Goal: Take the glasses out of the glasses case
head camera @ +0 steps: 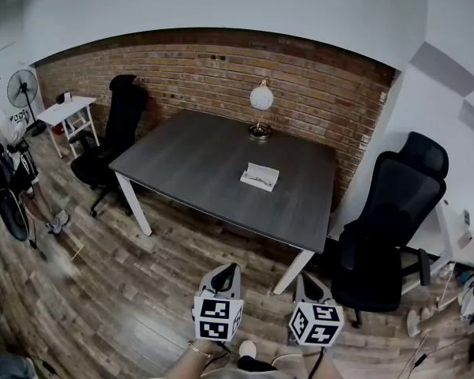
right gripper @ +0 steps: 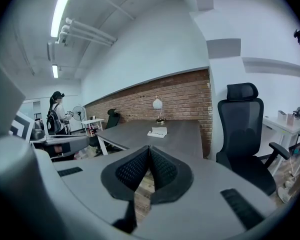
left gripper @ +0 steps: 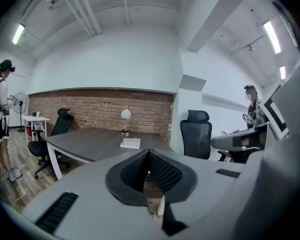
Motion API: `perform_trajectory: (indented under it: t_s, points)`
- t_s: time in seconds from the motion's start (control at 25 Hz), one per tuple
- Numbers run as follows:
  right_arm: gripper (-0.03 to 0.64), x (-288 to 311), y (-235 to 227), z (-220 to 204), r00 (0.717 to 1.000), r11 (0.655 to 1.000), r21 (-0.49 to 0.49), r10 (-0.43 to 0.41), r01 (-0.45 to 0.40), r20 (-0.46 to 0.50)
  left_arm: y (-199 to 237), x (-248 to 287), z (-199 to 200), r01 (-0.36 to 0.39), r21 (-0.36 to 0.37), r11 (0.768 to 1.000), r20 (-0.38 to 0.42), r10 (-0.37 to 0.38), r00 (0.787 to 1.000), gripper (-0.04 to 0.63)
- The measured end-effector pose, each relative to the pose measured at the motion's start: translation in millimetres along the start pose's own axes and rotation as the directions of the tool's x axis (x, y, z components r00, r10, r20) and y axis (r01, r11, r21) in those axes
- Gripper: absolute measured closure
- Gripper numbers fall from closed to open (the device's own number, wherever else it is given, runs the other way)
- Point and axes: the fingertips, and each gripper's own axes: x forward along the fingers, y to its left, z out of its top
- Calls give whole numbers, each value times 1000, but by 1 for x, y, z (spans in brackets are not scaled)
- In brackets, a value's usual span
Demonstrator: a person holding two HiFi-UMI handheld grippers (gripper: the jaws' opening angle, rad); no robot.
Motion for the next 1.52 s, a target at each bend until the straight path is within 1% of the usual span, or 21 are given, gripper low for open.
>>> perform_trajectory:
  t_s: [0.28, 0.48, 0.76, 1.04, 1.28, 1.52]
  points:
    - [584, 46, -18, 18, 1000, 1000, 9, 25, -25, 1, 5, 50, 12, -12, 11, 1000, -6, 12, 1000, 577]
    - [584, 75, -37, 31, 999, 999, 17, 34, -34, -3, 5, 84, 17, -20, 17, 1000, -27, 21, 999, 577]
    - [584, 112, -59, 42, 998, 998, 19, 60, -60, -3, 8, 124, 23, -47, 16, 999, -35, 48, 998, 577]
    - [584, 137, -76, 53, 997, 997, 14, 75, -75, -7, 8, 147, 26, -59, 23, 998, -45, 60, 997, 577]
    - [584, 153, -75, 51, 996, 996, 25, 91, -91, -21, 16, 156, 19, -73, 14, 997, -68, 74, 995, 577]
    - [584, 176, -76, 51, 995, 995, 32, 99, -98, -33, 26, 177, 19, -80, 5, 997, -68, 80, 994, 577]
